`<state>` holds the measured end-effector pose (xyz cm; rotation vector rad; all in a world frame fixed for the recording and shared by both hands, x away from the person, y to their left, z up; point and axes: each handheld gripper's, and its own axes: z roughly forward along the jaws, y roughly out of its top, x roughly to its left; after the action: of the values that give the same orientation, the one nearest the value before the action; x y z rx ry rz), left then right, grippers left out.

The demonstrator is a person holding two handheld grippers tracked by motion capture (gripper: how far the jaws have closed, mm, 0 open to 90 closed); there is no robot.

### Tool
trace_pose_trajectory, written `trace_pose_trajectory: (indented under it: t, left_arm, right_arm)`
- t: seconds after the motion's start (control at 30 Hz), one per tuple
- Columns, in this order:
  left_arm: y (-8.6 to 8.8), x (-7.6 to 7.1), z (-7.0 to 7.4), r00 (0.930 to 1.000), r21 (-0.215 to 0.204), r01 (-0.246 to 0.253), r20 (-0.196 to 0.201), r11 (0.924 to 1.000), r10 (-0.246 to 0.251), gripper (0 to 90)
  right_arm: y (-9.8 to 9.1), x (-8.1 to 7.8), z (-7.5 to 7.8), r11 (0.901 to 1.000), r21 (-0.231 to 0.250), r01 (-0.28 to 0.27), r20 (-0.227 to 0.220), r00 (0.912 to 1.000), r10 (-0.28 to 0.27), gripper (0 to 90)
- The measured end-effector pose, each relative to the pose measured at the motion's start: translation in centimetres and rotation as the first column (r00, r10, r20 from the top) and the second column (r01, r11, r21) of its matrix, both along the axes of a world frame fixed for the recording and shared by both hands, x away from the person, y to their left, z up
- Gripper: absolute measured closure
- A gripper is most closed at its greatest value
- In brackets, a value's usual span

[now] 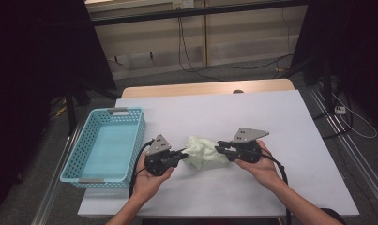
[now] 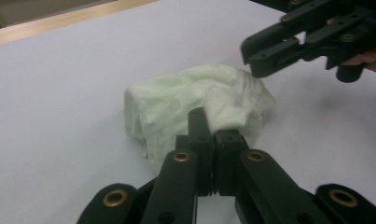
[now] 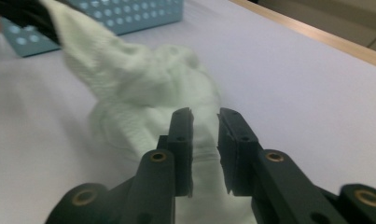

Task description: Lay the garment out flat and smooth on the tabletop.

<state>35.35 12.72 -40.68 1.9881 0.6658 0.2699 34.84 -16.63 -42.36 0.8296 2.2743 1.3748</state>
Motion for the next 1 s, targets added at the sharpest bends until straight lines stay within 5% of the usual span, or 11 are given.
trace_pose_trajectory:
  t: [0.13,0.37,0.63,0.83,1.0]
  left_arm:
    - [0.1,0.7,-0.1,0.9985,-0.006,-0.055,0.000,0.9985,0.055,88.5]
    - [0.8,1.9,-0.7,0.9923,-0.003,-0.120,-0.032,0.9927,0.120,88.5]
    - [1.3,2.6,-1.1,0.9879,-0.012,-0.139,-0.072,0.9903,0.137,88.5]
    - [1.3,2.8,-1.3,0.9873,-0.010,-0.137,-0.082,0.9905,0.136,88.5]
    - [1.4,2.8,-1.4,0.9875,-0.015,-0.136,-0.082,0.9906,0.134,88.4]
  right_arm:
    - [0.9,-0.9,0.0,0.9974,-0.029,-0.066,-0.007,0.9978,0.066,83.3]
    - [1.4,-0.2,-1.7,0.9932,-0.090,-0.074,-0.051,0.9963,0.069,70.7]
    - [1.8,1.7,-3.3,0.9917,-0.121,-0.044,-0.020,0.9989,0.042,65.5]
    - [2.8,2.0,-4.2,0.9775,-0.208,-0.036,0.001,0.9993,0.037,59.7]
    - [3.0,1.8,-4.3,0.9745,-0.217,-0.057,-0.015,0.9984,0.055,52.4]
